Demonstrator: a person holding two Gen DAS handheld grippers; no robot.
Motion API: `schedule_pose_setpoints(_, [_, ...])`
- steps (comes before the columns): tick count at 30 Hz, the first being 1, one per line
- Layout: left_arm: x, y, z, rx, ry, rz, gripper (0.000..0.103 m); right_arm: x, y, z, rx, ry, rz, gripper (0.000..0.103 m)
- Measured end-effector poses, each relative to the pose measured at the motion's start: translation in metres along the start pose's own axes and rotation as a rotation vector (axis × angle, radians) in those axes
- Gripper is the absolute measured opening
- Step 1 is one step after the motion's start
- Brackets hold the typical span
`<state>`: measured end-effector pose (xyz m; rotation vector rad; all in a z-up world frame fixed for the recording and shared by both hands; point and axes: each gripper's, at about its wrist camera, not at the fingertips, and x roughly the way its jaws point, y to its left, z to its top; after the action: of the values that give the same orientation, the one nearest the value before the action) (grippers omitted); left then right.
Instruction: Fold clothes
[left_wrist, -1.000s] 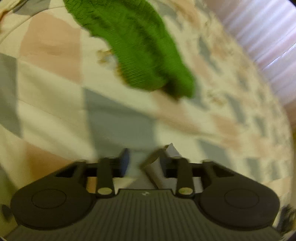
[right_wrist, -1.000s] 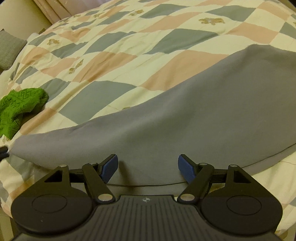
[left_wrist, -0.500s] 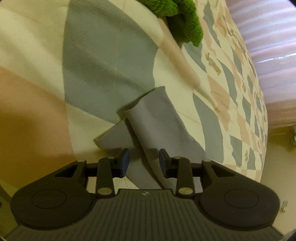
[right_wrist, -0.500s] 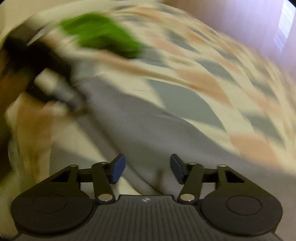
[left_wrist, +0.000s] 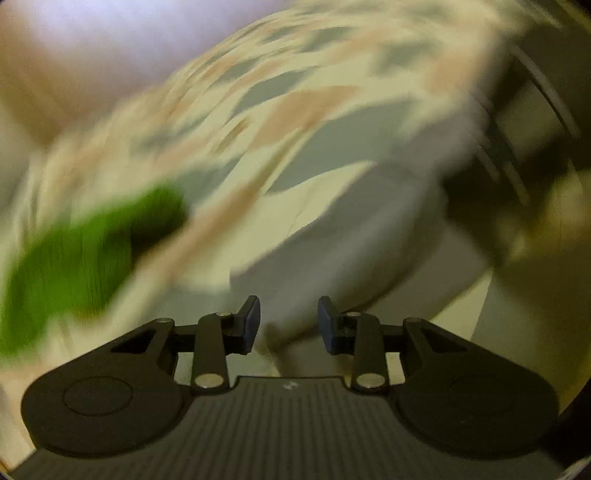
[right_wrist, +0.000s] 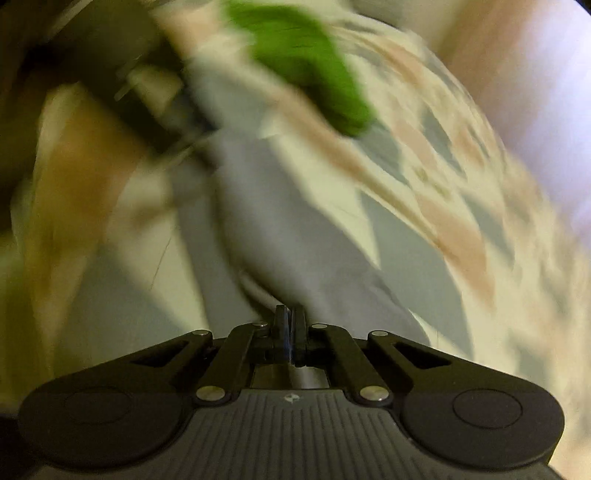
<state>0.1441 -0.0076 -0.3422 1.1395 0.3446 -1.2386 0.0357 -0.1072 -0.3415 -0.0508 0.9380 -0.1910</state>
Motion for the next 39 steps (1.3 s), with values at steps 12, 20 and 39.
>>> schedule_pose_setpoints(12, [0.025,-0.039,-0.003,0.396,-0.082,0.029,0.031,0.009,-0.079,-0.003,0.561,0.011,0.132,0.000])
schedule_pose_setpoints(20, [0.012,-0.018,-0.013,0.385,-0.129,0.056,0.001,-0.014,-0.048,-0.020,0.334,0.038,0.026,0.051])
schedule_pose_setpoints(39, [0.022,-0.067,-0.055,0.696,-0.145,0.065,0.021,-0.012,0.046,-0.093,-0.417,0.169,-0.341,0.037])
